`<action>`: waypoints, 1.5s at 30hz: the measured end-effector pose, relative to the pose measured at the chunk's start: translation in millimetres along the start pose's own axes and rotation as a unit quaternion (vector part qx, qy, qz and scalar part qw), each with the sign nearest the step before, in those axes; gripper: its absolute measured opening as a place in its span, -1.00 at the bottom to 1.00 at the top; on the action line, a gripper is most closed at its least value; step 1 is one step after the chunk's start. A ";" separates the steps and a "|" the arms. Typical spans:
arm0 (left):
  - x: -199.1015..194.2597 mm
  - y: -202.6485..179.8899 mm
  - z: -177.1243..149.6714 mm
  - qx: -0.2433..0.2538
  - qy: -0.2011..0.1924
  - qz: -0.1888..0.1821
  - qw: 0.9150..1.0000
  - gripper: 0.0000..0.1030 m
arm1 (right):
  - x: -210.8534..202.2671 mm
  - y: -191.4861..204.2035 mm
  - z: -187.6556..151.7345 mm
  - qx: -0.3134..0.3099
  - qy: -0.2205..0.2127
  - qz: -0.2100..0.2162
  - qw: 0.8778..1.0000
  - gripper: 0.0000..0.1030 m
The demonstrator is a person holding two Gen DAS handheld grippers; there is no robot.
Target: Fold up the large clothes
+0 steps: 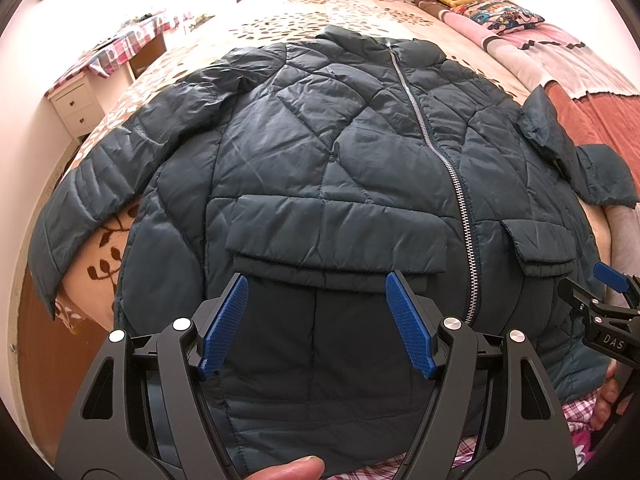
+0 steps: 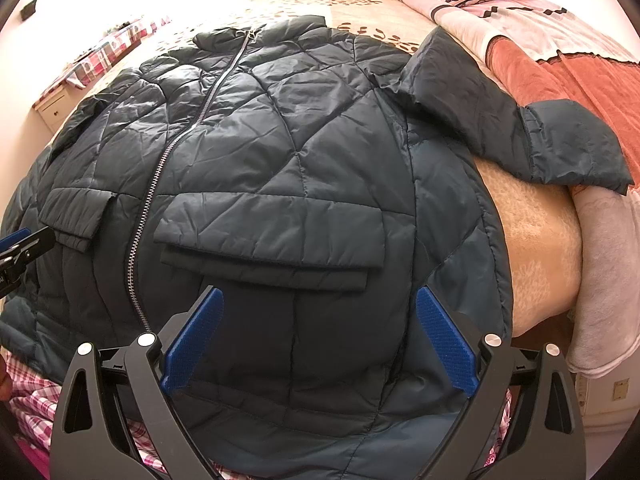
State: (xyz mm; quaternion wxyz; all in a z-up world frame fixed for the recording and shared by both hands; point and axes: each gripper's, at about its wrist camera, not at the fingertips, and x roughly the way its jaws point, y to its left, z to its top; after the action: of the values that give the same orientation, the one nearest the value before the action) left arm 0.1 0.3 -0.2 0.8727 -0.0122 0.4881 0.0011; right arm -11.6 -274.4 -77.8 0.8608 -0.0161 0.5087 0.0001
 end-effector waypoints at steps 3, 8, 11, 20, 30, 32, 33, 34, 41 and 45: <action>0.1 0.0 0.1 -0.001 0.001 0.000 1.000 0.39 | 0.2 0.0 0.0 0.000 0.000 0.000 1.000 0.82; 0.0 -0.3 -0.2 0.000 0.001 0.000 1.000 0.39 | 0.6 0.1 0.1 0.000 0.001 0.001 1.000 0.82; -0.1 -0.4 -0.5 0.000 0.002 0.000 1.000 0.39 | 1.0 0.0 0.1 0.000 0.001 0.001 1.000 0.82; 5.6 3.4 -3.2 0.000 0.003 0.000 1.000 0.39 | 2.3 -0.9 0.0 0.001 0.002 0.001 1.000 0.82; 9.0 2.5 -12.3 0.000 0.004 0.000 1.000 0.39 | 3.5 -3.0 -0.2 0.002 0.003 0.002 1.000 0.82; 9.8 3.0 -14.0 -0.001 0.004 0.000 1.000 0.39 | 3.6 -3.2 -0.2 0.002 0.003 0.002 1.000 0.82; 9.2 2.7 -12.6 -0.001 0.005 -0.001 1.000 0.39 | 3.6 -3.2 -0.3 0.002 0.004 0.002 1.000 0.82; 9.1 2.6 -12.1 0.000 0.005 -0.001 1.000 0.39 | 3.6 -3.3 -0.3 0.002 0.004 0.003 1.000 0.82; 13.3 -0.1 -15.3 -0.001 0.006 -0.001 1.000 0.39 | 2.5 -3.1 1.3 0.002 0.005 0.003 1.000 0.82; 12.0 2.3 -13.1 -0.002 0.008 -0.002 1.000 0.39 | 5.3 -4.9 -1.5 0.003 0.005 0.004 1.000 0.82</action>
State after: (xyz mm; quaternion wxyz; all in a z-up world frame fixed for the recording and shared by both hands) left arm -4.8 2.2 -17.4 0.8688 -0.0144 0.4949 0.0004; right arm -10.3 -279.5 -83.0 0.8583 -0.0120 0.5130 0.0017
